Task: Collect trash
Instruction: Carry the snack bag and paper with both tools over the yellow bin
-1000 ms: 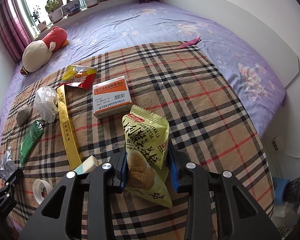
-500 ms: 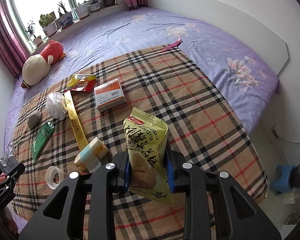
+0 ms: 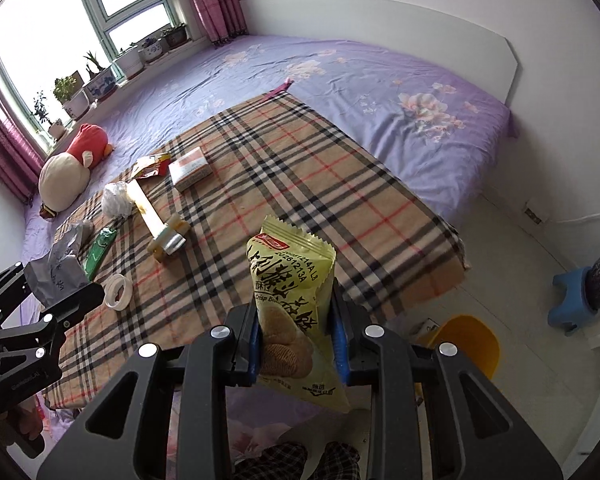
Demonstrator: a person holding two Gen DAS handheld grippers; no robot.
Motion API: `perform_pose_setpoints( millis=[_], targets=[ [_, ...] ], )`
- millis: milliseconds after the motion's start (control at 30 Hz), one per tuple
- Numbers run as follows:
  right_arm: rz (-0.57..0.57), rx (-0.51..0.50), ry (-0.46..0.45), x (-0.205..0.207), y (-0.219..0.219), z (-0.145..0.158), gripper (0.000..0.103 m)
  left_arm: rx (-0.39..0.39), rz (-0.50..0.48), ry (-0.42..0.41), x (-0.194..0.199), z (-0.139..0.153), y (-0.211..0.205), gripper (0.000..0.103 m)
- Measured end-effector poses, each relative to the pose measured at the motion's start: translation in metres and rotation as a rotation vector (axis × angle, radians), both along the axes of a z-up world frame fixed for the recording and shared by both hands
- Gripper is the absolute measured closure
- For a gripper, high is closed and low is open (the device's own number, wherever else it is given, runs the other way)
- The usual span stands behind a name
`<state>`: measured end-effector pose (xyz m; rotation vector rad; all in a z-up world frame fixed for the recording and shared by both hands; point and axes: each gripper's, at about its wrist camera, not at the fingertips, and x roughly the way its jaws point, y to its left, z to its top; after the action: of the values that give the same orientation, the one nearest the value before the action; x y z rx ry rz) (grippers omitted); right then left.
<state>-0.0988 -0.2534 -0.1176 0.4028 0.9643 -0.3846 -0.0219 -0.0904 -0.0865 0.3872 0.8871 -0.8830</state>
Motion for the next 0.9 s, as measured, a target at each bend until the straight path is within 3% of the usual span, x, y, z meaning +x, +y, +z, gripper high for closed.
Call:
perform_pose_setpoints(
  millis=[267,400,633,900],
  targets=[
    [-0.247,0.004,0.026,-0.104,-0.053,-0.009,0.073,-0.011,-0.34,0.032,-0.077,-0.004,-0.087,0.048],
    [-0.34,0.007,0.041,-0.155,-0.082,-0.019,0.073,0.002,-0.459,0.079,-0.112,-0.02,-0.131,0.048],
    [-0.43,0.038,0.096,-0.219,-0.125,-0.059,0.073,0.059,-0.568,0.144,-0.157,-0.057,-0.203,0.047],
    [-0.412,0.112,0.157,-0.239,-0.172,-0.137,0.073,0.166,-0.615,0.205,-0.186,-0.127,-0.272,0.047]
  ],
)
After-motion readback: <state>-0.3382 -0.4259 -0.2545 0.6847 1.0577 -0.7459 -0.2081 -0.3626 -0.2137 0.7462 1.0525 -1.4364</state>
